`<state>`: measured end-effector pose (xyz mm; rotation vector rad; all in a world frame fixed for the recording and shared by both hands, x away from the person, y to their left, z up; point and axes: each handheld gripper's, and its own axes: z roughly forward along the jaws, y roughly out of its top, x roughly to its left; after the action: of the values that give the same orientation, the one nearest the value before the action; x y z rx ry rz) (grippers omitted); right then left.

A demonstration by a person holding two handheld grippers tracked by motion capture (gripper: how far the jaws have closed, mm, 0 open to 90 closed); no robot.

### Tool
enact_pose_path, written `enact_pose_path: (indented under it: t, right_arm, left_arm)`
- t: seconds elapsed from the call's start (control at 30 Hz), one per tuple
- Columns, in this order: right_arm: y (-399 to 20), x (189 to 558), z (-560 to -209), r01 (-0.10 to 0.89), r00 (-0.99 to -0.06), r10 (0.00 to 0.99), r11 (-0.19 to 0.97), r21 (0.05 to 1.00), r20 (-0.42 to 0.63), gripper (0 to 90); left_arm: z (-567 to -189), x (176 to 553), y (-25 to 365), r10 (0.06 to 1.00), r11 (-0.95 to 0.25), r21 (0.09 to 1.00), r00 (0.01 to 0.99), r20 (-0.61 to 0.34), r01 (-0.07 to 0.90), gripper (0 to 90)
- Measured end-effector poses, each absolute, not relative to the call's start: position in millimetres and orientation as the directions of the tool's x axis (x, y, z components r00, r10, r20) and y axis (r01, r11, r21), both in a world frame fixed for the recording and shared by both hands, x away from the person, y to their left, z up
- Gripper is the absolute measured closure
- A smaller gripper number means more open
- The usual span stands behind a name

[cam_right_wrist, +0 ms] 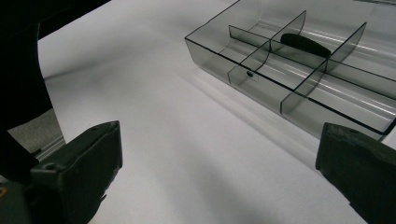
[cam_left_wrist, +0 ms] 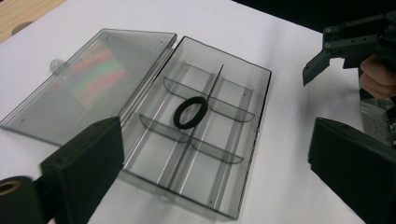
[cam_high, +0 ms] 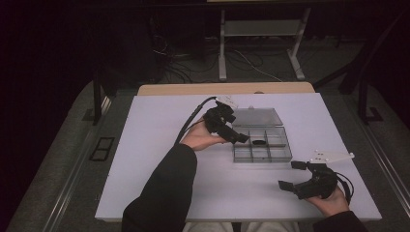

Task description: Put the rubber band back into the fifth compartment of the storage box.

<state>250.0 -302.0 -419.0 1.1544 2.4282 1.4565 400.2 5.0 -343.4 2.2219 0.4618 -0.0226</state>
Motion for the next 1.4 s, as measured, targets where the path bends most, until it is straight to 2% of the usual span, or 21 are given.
enact_pose_path:
  t: [0.1, 0.63, 1.4]
  right_arm:
    - [-302, 250, -419, 0.560, -0.712, 0.639, 0.265, 0.785, 0.291, 0.1]
    - [-302, 250, -419, 0.559, -0.712, 0.640, 0.266, 0.785, 0.290, 0.1]
    - [-300, 249, -421, 0.565, -0.709, 0.643, 0.270, 0.780, 0.291, 0.0]
  left_arm:
    - [-344, 399, 13, 0.326, -0.570, 0.750, 0.930, -0.168, 0.336, 0.0]
    - [-347, 379, 63, 0.395, -0.521, 0.768, 0.903, -0.170, 0.373, 0.0]
    - [-373, 324, 124, 0.490, -0.441, 0.799, 0.855, -0.167, 0.409, 0.0]
